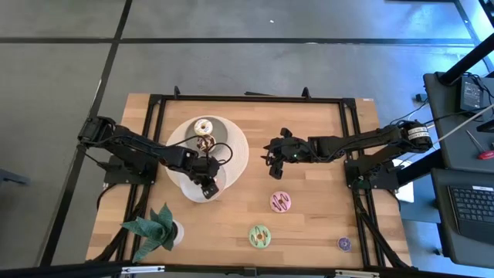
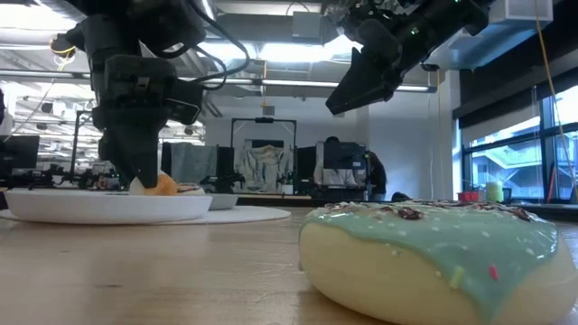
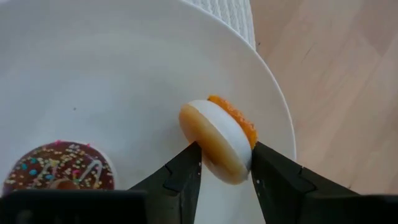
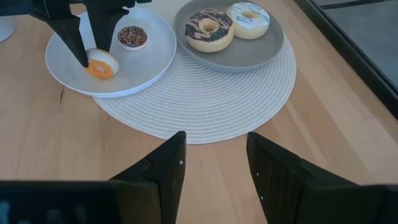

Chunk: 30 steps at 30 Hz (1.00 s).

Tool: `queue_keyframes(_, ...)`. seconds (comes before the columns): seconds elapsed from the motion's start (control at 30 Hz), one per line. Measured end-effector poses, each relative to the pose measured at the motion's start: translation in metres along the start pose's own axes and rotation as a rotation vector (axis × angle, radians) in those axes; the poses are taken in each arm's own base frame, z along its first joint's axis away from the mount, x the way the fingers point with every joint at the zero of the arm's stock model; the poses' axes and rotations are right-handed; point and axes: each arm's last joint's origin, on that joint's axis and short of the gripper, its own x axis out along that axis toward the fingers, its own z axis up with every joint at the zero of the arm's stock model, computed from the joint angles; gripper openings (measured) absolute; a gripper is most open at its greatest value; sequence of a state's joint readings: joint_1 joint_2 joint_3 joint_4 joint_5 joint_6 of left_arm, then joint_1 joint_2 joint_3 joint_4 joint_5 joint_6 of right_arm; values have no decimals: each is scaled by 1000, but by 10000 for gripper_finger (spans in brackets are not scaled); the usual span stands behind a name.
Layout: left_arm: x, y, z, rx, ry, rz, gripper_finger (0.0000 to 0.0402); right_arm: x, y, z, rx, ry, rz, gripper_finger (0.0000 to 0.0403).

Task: Pick & Place donuts
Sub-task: Put the small yellow donut on the white plate, then put the big purple donut on the gray plate

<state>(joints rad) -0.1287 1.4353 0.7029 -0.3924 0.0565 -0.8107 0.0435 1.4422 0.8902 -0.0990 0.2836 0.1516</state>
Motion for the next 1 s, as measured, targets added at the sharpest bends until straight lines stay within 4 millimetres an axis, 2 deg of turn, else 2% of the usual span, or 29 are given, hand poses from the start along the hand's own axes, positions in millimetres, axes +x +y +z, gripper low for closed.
queue_keyframes(0.3,0,0,0,-11,-2,5,157,0,0,0,-1,1,0,171)
queue_keyframes(0.47,0,0,-1,-18,17,-7,195,0,0,0,-1,1,0,171)
queue_keyframes(0.63,0,6,-1,-64,21,51,228,0,0,0,-2,1,0,171)
queue_keyframes(1.0,-1,15,1,-127,40,107,232,0,0,0,0,1,0,171)
